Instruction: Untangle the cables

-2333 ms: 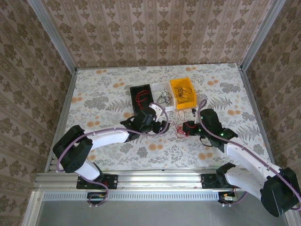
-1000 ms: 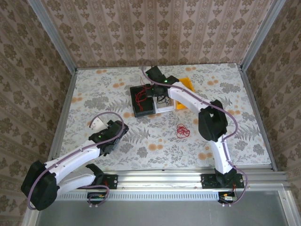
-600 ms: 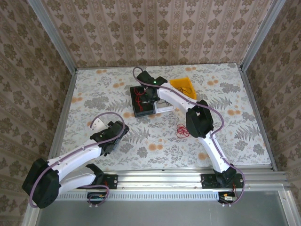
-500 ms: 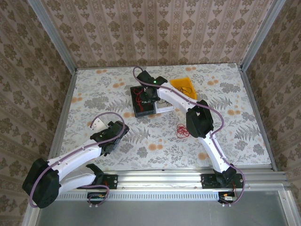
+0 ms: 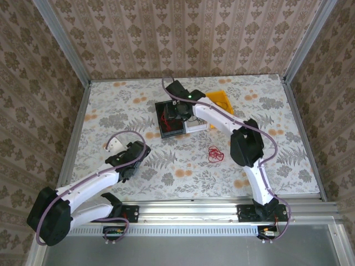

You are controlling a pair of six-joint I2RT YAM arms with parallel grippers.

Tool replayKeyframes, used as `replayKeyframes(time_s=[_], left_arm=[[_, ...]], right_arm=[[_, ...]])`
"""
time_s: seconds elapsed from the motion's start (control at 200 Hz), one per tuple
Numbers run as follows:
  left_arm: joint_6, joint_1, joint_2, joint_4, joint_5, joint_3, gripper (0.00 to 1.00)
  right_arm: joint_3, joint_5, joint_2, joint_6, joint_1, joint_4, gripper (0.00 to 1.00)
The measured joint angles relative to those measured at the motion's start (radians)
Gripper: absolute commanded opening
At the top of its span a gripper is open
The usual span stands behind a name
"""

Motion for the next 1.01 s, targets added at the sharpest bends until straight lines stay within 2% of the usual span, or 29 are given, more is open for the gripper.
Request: replayKeyframes(time_s=[0.125, 0.255, 0.42, 0.515, 0.615, 0.8, 0.915, 1.005], left_arm=[[0.130, 0.006, 0.012, 0.092, 0.061, 0.005, 0.68], [0.311, 0.004, 0.098, 0.230, 0.203, 0.050, 0.68], [0.467, -0.069, 0.247, 0.349, 0.332, 0.143, 0.68], [0.474, -0.106, 0.315, 0.392, 0.357, 0.177, 0.67], [0.437, -0.108, 0.355, 0.416, 0.361, 0.179, 0.67], [0.376, -0.106, 0.378, 0.426, 0.360, 0.179, 0.68], [0.352, -0.106, 0.378, 0.424, 0.356, 0.179, 0.68], [0.340, -0.106, 0.378, 0.417, 0.351, 0.179, 0.68]], right_arm=[[-0.161, 0.023, -0.163, 0.000, -0.003, 0.084, 0.55], [-0.409, 0.059, -0.372, 0.008, -0.010, 0.151, 0.56], [-0.750, 0.085, -0.606, 0.051, -0.047, 0.169, 0.56], [-0.921, 0.098, -0.688, 0.072, -0.071, 0.165, 0.57], [-1.051, 0.106, -0.732, 0.083, -0.091, 0.154, 0.58], [-1.154, 0.101, -0.758, 0.082, -0.117, 0.161, 0.57], [-1.185, 0.082, -0.739, 0.077, -0.128, 0.202, 0.50], [-1.191, 0.066, -0.705, 0.067, -0.129, 0.236, 0.35]])
